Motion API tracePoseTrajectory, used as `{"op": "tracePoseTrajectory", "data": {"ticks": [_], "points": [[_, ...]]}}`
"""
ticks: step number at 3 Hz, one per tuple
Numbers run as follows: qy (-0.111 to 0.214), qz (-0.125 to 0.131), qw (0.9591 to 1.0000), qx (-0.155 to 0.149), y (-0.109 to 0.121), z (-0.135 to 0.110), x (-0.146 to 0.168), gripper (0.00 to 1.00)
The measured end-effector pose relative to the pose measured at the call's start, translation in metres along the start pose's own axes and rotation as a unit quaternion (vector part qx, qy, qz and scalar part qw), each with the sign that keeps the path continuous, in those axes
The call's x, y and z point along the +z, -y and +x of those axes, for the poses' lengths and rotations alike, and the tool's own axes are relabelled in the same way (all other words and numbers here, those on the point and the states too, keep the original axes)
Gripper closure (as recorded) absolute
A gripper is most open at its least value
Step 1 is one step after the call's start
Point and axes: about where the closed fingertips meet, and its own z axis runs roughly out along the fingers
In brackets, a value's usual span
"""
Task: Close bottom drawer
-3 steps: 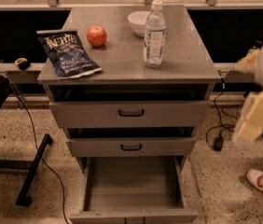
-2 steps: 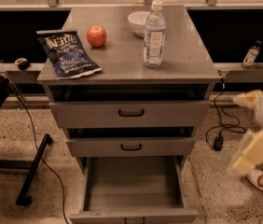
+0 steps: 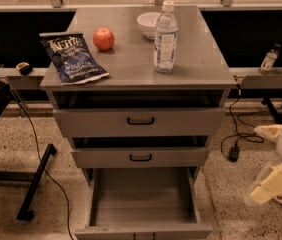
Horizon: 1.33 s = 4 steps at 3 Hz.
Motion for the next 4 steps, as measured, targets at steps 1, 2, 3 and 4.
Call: {"op": "tracePoseTrajectory", "data": {"ticks": [1,2,3,4], "points": [[0.072,-0.048,0.996,0.02,-0.009,0.036,0.072,0.0],[0.143,-0.083,0.986,0.019,-0.02,0.068,0.119,0.0],[0.152,-0.094,0.9839,0.005,-0.024,0.075,0.135,0.0],[0.145,-0.1,0.9843,-0.008,-0.033,0.077,0.166,0.0]]}}
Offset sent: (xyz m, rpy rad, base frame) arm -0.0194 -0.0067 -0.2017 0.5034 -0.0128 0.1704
